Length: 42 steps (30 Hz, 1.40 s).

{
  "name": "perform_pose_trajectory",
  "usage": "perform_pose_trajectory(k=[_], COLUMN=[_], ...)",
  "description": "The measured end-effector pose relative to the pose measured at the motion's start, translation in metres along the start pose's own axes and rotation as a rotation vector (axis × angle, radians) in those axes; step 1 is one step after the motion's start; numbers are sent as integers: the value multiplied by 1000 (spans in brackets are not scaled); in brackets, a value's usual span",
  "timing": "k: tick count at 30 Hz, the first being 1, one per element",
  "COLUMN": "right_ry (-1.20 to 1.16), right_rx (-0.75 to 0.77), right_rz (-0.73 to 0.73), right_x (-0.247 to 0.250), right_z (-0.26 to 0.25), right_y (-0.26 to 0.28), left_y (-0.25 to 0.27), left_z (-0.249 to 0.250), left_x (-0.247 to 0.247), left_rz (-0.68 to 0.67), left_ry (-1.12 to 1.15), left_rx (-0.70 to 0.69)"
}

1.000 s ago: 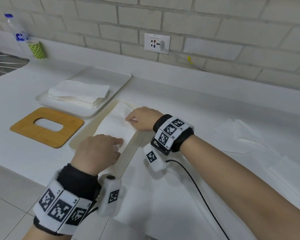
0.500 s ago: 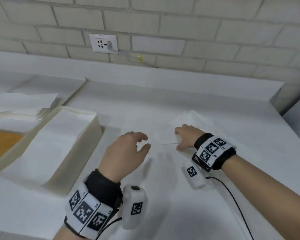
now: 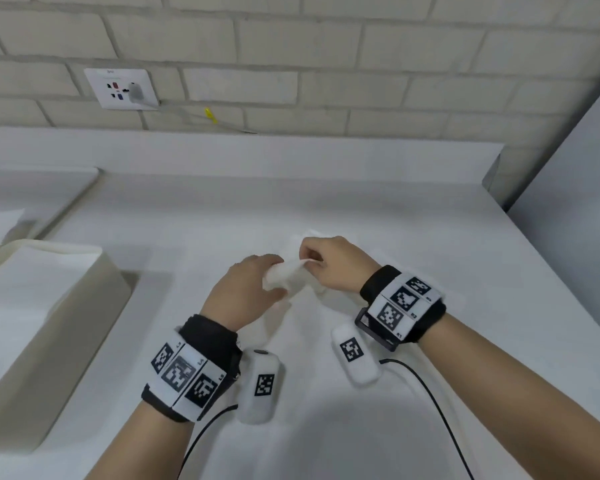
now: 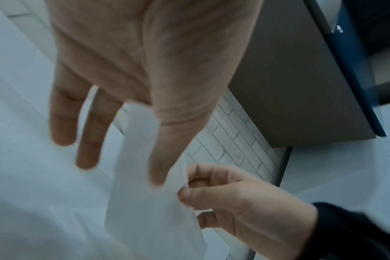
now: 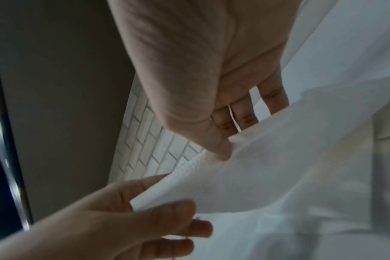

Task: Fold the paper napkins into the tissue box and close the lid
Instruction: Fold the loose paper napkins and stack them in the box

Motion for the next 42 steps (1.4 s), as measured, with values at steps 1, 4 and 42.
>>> perform_pose_trajectory(k=[1,4,42], right_ry=[-98,-281,-1001], right_rx=[7,30,-185], right_rz=[33,102,405], right_x=[6,19,51], right_z=[-1,-5,17], right_y=[2,8,46], left_y=[-2,-2,21], left_z=[2,6,20], left_x=[8,33,12], left_rz=[65,262,130], left_ry=[53,218,664], left_rx=[-18,-42,-11])
Point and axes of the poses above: each hand's wrist, its own y-axis away from the middle knuckle, its own x-axis out of the back of the hand, z = x × y, the point moved 10 cm from there along -y, towards the middle knuckle, and after that the axes turned 6 degrees about z, right-handed, at the moved point
